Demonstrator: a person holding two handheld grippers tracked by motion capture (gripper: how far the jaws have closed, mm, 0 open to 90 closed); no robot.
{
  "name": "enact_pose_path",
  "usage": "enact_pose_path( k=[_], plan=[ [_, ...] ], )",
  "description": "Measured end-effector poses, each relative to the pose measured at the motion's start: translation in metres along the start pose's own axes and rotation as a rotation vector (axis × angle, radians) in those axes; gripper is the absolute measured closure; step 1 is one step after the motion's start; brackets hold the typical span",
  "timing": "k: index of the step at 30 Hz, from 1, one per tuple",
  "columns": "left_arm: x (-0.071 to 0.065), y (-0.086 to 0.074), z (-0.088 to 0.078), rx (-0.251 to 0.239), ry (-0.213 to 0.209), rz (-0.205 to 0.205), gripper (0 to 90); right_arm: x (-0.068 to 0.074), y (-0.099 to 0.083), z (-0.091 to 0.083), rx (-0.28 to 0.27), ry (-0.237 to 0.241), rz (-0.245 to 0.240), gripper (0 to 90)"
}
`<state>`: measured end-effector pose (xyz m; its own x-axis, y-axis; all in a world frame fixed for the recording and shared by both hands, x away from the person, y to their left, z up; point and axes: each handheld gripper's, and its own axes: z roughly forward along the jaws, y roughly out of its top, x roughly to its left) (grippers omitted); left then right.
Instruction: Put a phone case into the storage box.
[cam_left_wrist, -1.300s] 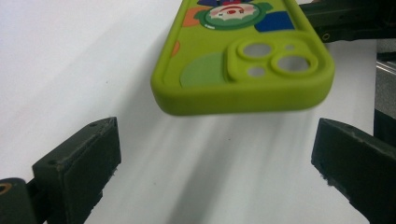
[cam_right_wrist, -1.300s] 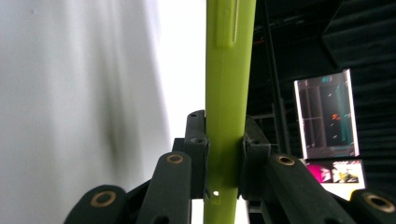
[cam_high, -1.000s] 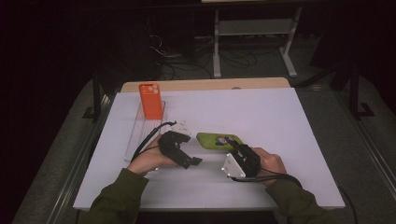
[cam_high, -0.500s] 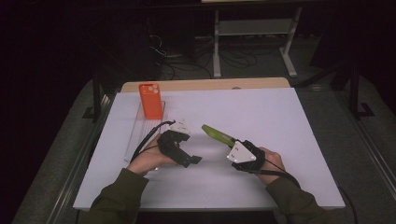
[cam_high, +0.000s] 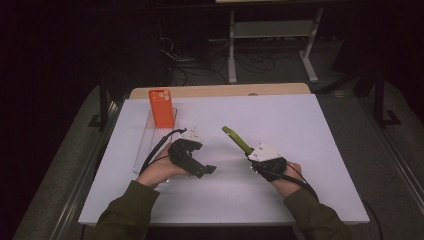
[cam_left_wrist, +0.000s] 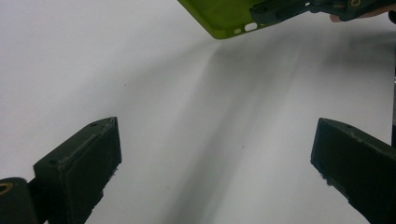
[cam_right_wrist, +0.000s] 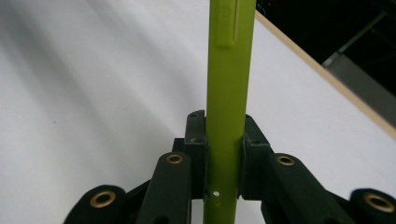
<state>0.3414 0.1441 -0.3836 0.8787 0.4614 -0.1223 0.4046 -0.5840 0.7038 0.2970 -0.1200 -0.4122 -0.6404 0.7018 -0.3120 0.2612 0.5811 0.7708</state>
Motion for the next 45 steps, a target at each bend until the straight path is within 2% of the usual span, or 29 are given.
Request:
enact_pose_path(
  k=[1, 5, 6, 8, 9, 11, 12, 14, 15, 19, 23, 29, 30, 33, 39, 45],
  plan=[
    [0.000, 0.000, 0.000, 0.000, 0.006, 0.002, 1.4, 0.000, 0.000, 0.000, 0.002, 0.010, 0.035, 76.1],
    [0.000, 0.000, 0.000, 0.001, 0.006, 0.002, 1.3, -0.005, 0.000, 0.000, -0.010, 0.037, 0.098, 76.1],
    [0.002, 0.000, 0.000, 0.013, 0.004, 0.014, 1.3, -0.007, 0.000, 0.000, -0.004, 0.040, 0.109, 76.1],
    [0.002, 0.000, 0.000, 0.011, 0.007, 0.011, 1.3, -0.009, -0.001, 0.000, 0.002, 0.048, 0.145, 76.2],
    [0.001, 0.000, 0.001, -0.007, 0.007, -0.011, 1.3, -0.011, -0.001, 0.000, 0.004, 0.054, 0.164, 76.2],
    [0.002, 0.000, 0.000, -0.002, 0.014, 0.003, 1.3, -0.013, -0.002, 0.000, 0.004, 0.071, 0.220, 76.1],
    [0.002, 0.001, 0.000, -0.017, 0.011, -0.017, 1.3, -0.014, -0.002, 0.000, 0.007, 0.079, 0.237, 76.1],
    [0.002, 0.001, 0.000, -0.034, 0.012, -0.028, 1.3, -0.015, -0.002, 0.000, 0.002, 0.098, 0.293, 76.1],
    [0.004, 0.001, -0.001, -0.025, 0.016, -0.018, 1.3, -0.016, -0.002, 0.000, -0.002, 0.108, 0.317, 76.1],
    [0.005, 0.003, -0.002, -0.064, 0.030, -0.040, 0.0, -0.017, -0.003, 0.001, 0.009, 0.128, 0.364, 76.1],
    [0.008, 0.008, -0.003, -0.105, 0.029, -0.075, 0.0, -0.016, -0.002, 0.002, 0.008, 0.128, 0.350, 76.1],
    [0.010, 0.017, -0.001, -0.174, 0.030, -0.133, 0.0, -0.014, 0.000, 0.003, 0.009, 0.144, 0.371, 76.1],
    [0.011, 0.019, -0.001, -0.182, 0.032, -0.132, 0.0, -0.014, 0.001, 0.002, 0.007, 0.146, 0.377, 76.1],
    [0.013, 0.025, 0.002, -0.213, 0.029, -0.159, 0.0, -0.013, 0.002, 0.003, 0.002, 0.148, 0.373, 76.1],
    [0.013, 0.039, 0.007, -0.251, 0.010, -0.164, 0.0, -0.011, 0.004, 0.003, -0.001, 0.158, 0.374, 76.1],
    [0.010, 0.049, 0.015, -0.269, 0.000, -0.158, 0.0, -0.009, 0.006, 0.003, -0.012, 0.168, 0.368, 76.1]
  ],
)
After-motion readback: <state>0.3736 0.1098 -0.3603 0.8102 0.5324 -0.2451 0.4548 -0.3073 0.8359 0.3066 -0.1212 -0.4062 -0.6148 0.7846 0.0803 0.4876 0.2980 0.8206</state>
